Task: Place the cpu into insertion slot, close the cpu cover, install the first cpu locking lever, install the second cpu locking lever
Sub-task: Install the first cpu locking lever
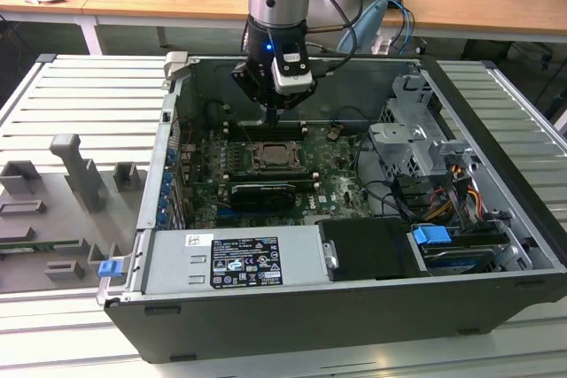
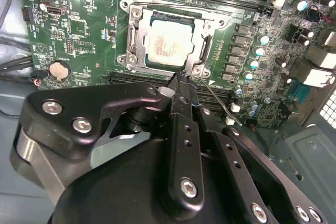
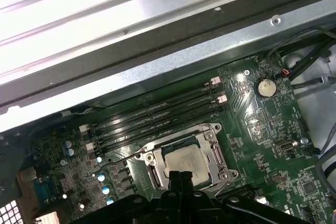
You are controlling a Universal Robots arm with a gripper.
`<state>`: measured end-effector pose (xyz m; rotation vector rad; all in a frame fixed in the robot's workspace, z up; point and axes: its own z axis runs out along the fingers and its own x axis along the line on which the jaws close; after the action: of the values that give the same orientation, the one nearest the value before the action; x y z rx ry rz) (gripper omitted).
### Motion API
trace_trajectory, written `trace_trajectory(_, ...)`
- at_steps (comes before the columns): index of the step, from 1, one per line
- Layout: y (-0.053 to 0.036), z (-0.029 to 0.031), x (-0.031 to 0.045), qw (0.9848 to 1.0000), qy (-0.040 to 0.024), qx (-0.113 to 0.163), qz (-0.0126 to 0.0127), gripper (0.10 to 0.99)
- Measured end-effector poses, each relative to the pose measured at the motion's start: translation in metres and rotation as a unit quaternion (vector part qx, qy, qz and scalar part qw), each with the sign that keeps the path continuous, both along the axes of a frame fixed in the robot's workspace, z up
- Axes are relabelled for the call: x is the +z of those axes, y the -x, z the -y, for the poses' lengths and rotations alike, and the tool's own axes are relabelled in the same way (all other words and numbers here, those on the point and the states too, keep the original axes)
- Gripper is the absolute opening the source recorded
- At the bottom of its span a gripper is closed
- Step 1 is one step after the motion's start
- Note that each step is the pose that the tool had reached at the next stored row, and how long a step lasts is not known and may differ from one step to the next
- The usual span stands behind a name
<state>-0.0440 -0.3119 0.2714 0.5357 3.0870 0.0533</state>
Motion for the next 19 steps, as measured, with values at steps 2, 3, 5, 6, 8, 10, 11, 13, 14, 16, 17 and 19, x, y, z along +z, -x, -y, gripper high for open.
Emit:
trace_trajectory(2,0.0,0.0,0.0,1.0,0.0,0.005,0.0,0.106)
trace_trajectory(3,0.0,0.0,0.0,1.0,0.0,0.008,0.0,0.106)
trace_trajectory(5,0.0,0.0,0.0,0.9999,0.0,0.013,0.0,0.106)
trace_trajectory(6,0.0,0.0,0.0,0.9999,0.0,0.015,0.0,0.106)
trace_trajectory(8,0.0,0.0,0.0,0.9998,0.0,0.021,0.0,0.106)
trace_trajectory(10,0.0,0.0,0.0,0.9994,0.0,0.035,0.0,0.106)
trace_trajectory(11,0.0,0.0,0.0,0.9991,0.0,0.041,0.0,0.106)
trace_trajectory(13,0.0,0.0001,0.0,0.9978,0.0,0.067,0.0,0.106)
trace_trajectory(14,0.0,0.0,-0.0001,0.9963,0.0,0.086,0.0,0.106)
trace_trajectory(16,0.0,0.0,-0.0002,0.9944,0.0,0.105,0.0,0.106)
trace_trajectory(17,0.0,0.0,-0.0002,0.9917,0.0,0.129,0.0,0.106)
trace_trajectory(19,0.0,0.0,-0.0003,0.9878,0.0,0.156,0.0,0.106)
